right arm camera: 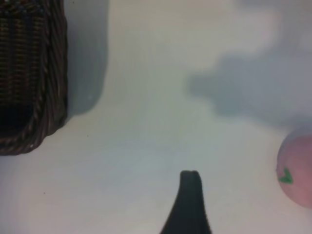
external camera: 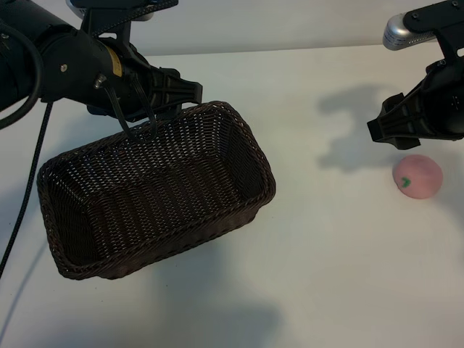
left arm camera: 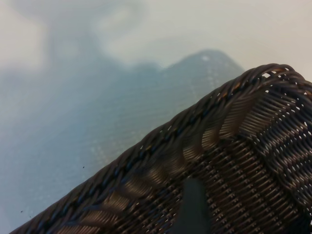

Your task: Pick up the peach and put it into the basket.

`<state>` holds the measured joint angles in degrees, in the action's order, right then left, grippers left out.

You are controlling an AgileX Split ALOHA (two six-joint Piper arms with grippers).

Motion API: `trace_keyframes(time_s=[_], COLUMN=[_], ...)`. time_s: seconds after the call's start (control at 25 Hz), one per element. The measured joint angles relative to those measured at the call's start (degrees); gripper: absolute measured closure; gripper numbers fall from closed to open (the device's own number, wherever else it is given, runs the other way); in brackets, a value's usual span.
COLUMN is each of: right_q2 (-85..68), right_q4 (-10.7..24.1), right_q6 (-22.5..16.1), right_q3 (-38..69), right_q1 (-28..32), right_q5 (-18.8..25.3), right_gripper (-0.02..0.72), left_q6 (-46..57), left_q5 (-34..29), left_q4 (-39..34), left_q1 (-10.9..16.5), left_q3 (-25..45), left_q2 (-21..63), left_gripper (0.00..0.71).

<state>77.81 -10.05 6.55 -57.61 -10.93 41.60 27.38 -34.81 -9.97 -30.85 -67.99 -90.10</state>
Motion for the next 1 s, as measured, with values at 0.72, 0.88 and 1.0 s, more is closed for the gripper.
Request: trace_keyframes(time_s=[0.72,0.88,1.0], right_q2=[0.0,0.0,0.0], right_q4=[-0.1,-0.1,-0.1], right_q6=[0.0,0.0,0.0], right_q3=[0.0,0.0,0.0], right_q1=[0.0,0.0,0.0], right_q5=[0.1,0.2,0.2], right_gripper=[0.120,0.120,0.120], left_q6=[0.1,0.1,0.0], left_q5=[0.5,2.9,3.9], left_q4=[0.0,0.0,0.0], left_q1=[0.0,0.0,0.0], left_q3=[0.0,0.0,0.0], left_q2=[0.0,0.0,0.0], left_gripper=[0.118,0.118,0.118])
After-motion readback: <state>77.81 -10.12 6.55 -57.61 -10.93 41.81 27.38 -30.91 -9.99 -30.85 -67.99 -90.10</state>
